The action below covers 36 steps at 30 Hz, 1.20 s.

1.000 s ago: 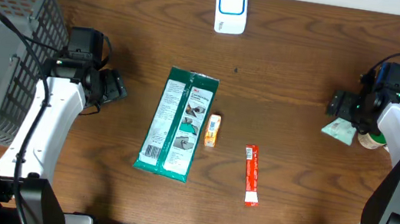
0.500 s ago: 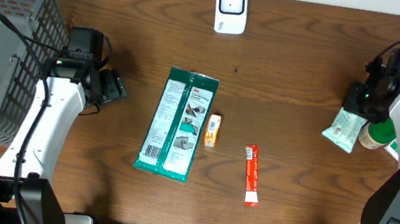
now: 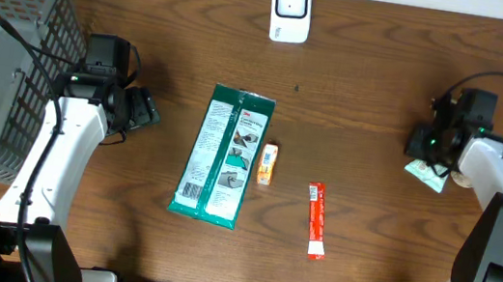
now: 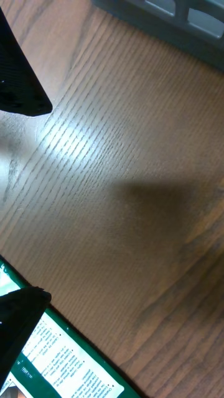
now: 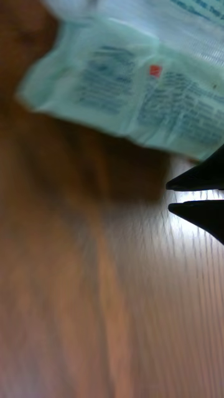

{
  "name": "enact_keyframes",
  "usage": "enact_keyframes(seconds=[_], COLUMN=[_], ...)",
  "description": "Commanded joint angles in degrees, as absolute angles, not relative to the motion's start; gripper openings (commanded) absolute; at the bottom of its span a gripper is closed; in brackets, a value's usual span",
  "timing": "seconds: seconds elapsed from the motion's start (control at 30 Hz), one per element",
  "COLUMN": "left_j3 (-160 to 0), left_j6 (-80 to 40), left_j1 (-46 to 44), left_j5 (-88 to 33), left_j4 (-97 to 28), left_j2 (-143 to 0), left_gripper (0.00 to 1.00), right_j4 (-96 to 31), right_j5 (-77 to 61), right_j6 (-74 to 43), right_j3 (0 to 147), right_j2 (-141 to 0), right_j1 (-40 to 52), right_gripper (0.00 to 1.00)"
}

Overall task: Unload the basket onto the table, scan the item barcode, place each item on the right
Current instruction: 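Carry the wipes pouch to the right edge and release it, then reach the right gripper down to the red stick sachet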

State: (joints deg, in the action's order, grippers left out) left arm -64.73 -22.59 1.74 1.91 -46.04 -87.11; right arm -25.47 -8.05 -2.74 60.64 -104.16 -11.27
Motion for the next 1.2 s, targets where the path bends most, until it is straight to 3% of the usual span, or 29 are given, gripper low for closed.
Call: enact_keyframes(seconds=[0.0, 0.2, 0.57, 0.7, 0.83, 0.87, 0.93, 1.0, 1.17], left_j3=[-65.0, -65.0, -65.0, -65.0, -65.0, -65.0, -65.0, -65.0, -65.0], left_j6=[-22.3, -22.3, -22.3, -22.3, -22.3, -22.3, -22.3, -22.3, -22.3], left_j1=[1.9, 1.9, 1.9, 1.9, 1.9, 1.9, 1.9, 1.9, 1.9], left_j5=[2.8, 2.8, 2.8, 2.8, 2.8, 2.8, 2.8, 2.8, 2.8], left_j4=[-46.0, -46.0, -46.0, -46.0, -46.0, -46.0, -46.0, -46.0, -46.0], left_j2=[-87.0, -87.0, -87.0, -87.0, -87.0, -87.0, -87.0, -87.0, -87.0], left_gripper=[0.89, 0.89, 0.89, 0.89, 0.89, 0.89, 0.89, 0.89, 0.89], right_j4=[-24.7, -25.5, -29.0, -34.2, -41.5, -44.9, -49.8, -53.4, -58.1], right_j5=[2.0, 14.8, 13.8, 4.4, -12.0, -19.8, -25.6, -26.5, -26.4], right_j6=[-2.9, -2.9, -1.4, -1.4, -1.4, -1.4, -1.4, -1.4, -1.7], right_j3=[58.8, 58.8, 63.7, 68.1, 72.2, 72.8, 72.8, 72.8, 69.9], right_j2=[-104.2, -104.1, -102.6, -100.2, -97.0, -95.3, -93.6, -93.3, -93.3], right_j1=[-11.4, -12.6, -12.4, -11.5, -10.6, -10.3, -9.7, -9.1, -4.8], right_gripper=[0.03, 0.01, 0.02, 0.15, 0.39, 0.51, 0.64, 0.69, 0.67])
